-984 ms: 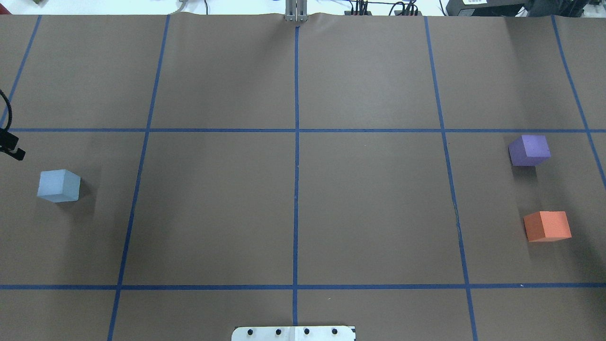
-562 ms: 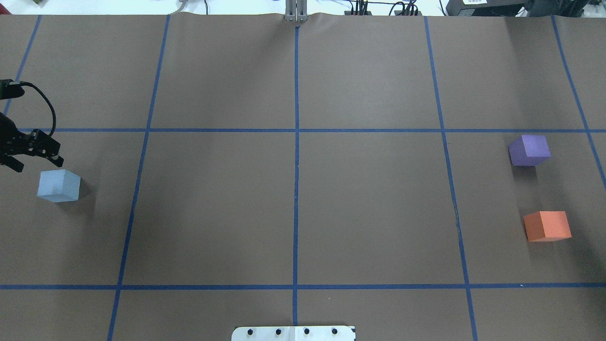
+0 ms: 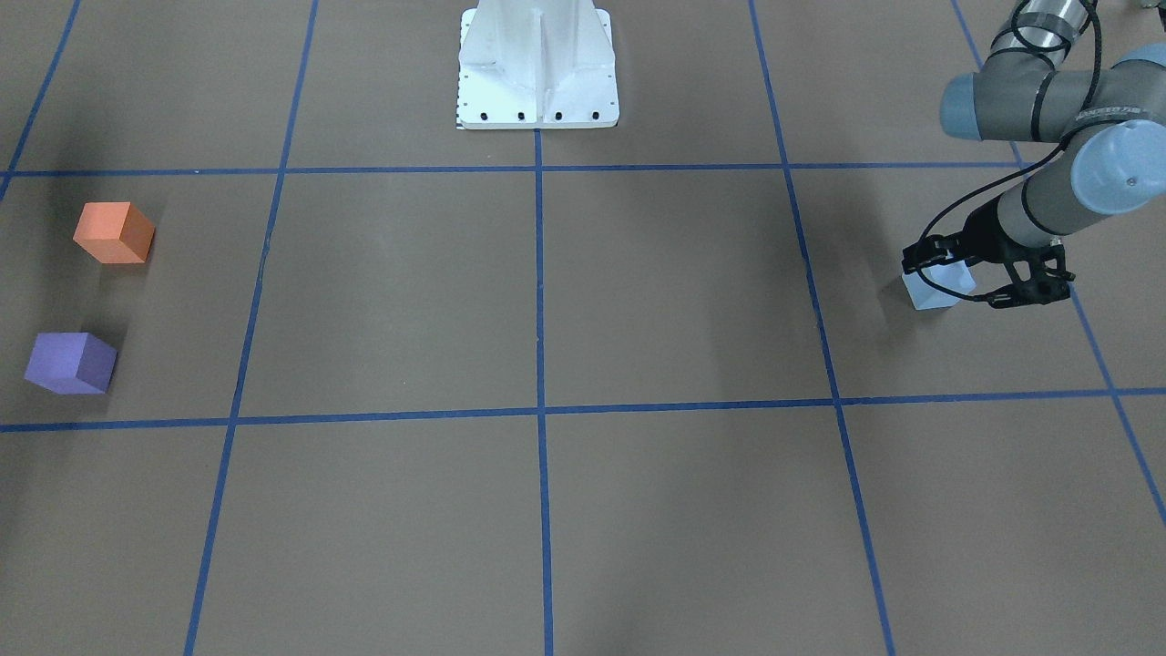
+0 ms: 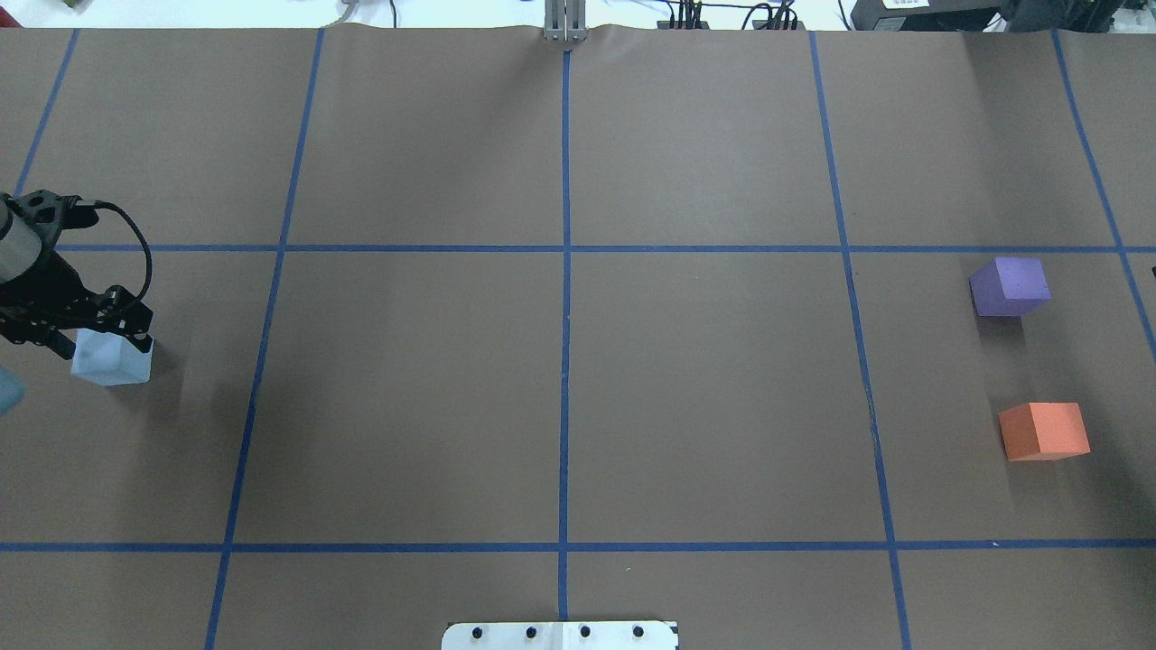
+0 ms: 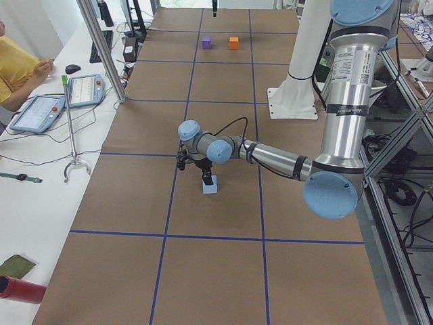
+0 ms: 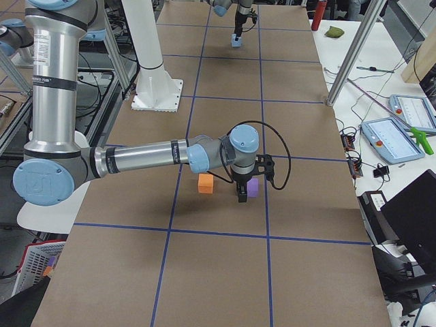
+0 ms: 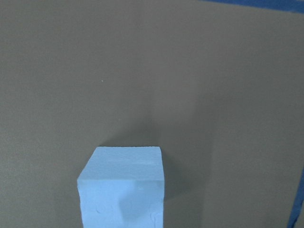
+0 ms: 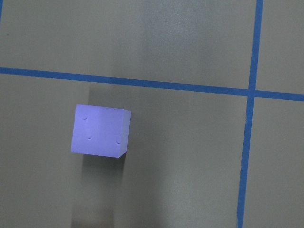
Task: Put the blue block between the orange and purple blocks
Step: 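Lower the left gripper onto the light blue cube and close it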
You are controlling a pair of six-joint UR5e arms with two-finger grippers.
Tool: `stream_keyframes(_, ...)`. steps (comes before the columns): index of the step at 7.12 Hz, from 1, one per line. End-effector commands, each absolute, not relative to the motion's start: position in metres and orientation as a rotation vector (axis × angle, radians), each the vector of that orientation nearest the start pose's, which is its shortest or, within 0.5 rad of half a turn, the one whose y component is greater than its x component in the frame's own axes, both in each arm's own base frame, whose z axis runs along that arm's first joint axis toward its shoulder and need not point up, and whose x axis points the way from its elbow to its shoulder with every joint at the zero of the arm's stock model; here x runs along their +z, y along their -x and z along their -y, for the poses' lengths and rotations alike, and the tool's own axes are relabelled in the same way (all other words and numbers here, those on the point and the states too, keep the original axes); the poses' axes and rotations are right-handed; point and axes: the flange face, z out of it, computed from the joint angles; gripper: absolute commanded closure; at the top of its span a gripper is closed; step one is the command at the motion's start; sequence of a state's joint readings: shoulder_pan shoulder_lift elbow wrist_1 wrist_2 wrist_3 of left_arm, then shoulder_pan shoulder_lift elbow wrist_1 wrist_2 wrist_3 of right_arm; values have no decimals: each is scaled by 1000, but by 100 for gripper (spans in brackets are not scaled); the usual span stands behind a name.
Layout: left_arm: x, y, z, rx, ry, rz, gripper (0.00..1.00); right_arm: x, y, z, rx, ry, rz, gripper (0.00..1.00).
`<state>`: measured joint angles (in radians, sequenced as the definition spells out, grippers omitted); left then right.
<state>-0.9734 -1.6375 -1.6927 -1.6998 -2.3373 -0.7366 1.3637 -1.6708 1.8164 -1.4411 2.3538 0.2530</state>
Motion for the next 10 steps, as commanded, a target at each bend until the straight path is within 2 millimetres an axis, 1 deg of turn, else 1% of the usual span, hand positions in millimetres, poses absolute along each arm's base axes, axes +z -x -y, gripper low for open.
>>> stream_keyframes(1, 549, -242, 474, -5, 212, -770, 0, 570, 33, 462, -65, -74, 820, 0)
stream_keyframes(2, 557, -243, 474, -10, 213, -750, 0, 572, 33, 462, -64, -71, 819, 0)
stream_keyframes(3, 559, -247, 479, -12, 206, -734, 0, 576, 33, 462, -61, -65, 817, 0)
stream_keyframes(4, 567, -248, 481, -17, 217, -726, 0, 578, 33, 462, -59, -60, 816, 0)
stream_keyframes(5, 566, -250, 481, -16, 219, -727, 0, 578, 33, 462, -59, -60, 817, 0)
stream_keyframes(6, 570, -251, 482, -16, 222, -725, 0, 578, 33, 462, -60, -60, 819, 0)
stream_keyframes(10, 573, -274, 473, 17, 245, -713, 1, 576, 33, 462, -61, -62, 819, 0)
